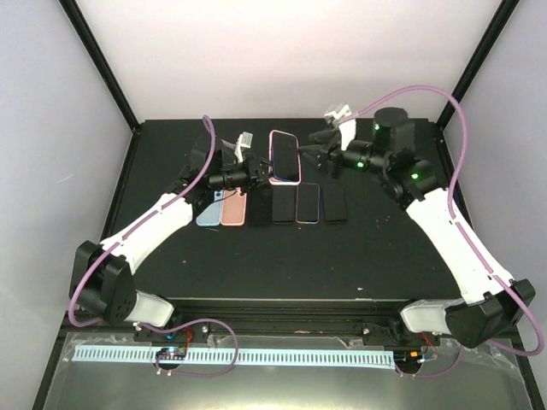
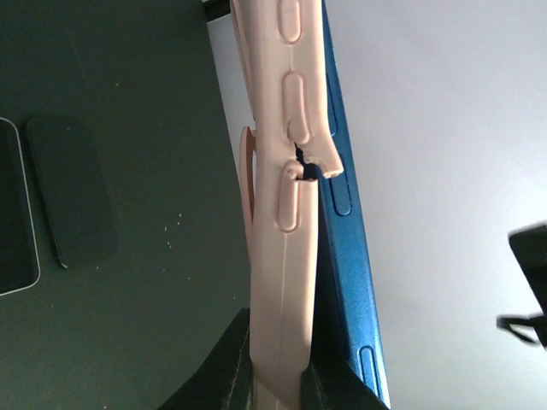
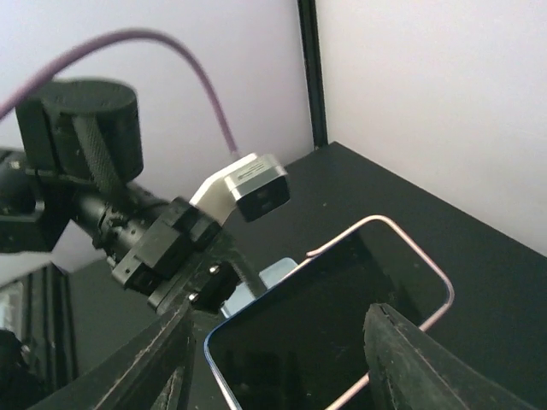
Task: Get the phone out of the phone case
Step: Remove the phone case from the phone.
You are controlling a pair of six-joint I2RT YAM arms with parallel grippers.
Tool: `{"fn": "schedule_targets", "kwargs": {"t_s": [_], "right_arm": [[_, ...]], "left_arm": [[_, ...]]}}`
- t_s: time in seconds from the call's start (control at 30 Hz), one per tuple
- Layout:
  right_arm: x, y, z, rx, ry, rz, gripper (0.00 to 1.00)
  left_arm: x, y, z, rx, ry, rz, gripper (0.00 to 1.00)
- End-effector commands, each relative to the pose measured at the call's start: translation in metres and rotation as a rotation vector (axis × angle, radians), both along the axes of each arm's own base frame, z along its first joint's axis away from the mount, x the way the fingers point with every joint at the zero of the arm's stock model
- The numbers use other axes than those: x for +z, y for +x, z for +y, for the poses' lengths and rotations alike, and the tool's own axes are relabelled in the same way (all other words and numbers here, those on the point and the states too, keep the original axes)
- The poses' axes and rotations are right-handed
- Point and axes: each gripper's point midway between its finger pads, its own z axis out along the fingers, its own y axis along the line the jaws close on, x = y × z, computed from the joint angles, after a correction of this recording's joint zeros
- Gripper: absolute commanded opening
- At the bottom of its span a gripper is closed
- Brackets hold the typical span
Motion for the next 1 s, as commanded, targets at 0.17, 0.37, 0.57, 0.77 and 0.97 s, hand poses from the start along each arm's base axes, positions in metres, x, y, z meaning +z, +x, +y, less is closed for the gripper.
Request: {"fn": "schedule_targets", "kwargs": {"t_s": [0.17,0.37,0.57,0.77,0.97], "right_arm": [[-0.04,-0.016,0.033,-0.052,-0.375,-0.288,0.55],[-0.062,-0.023,0.053,-0.049,-0.509,-0.393,0.56],[-0.077,-0.017,0.063,-0.075,-0.597,-0.44,0.56],[-0.086,-0.006,0.067,-0.121,-0.664,-0.479,0.55],[-0.085,0.015,0.056,-0.236,-0.745,-0.532,0.5]], "left_arm": [[0.038,0.012,0.001,0.054,-0.058,-0.028,0.01],[0.035,0.013,0.002,0.067,-0.062,-0.015,0.01],[0.036,0.013,0.0,0.064,-0.068,-0.011,0.01],[0.034,0.013,-0.003,0.057,-0.073,-0.004,0.01],[0.036,0.01,-0.007,0.043,-0.078,-0.01,0.02]]}}
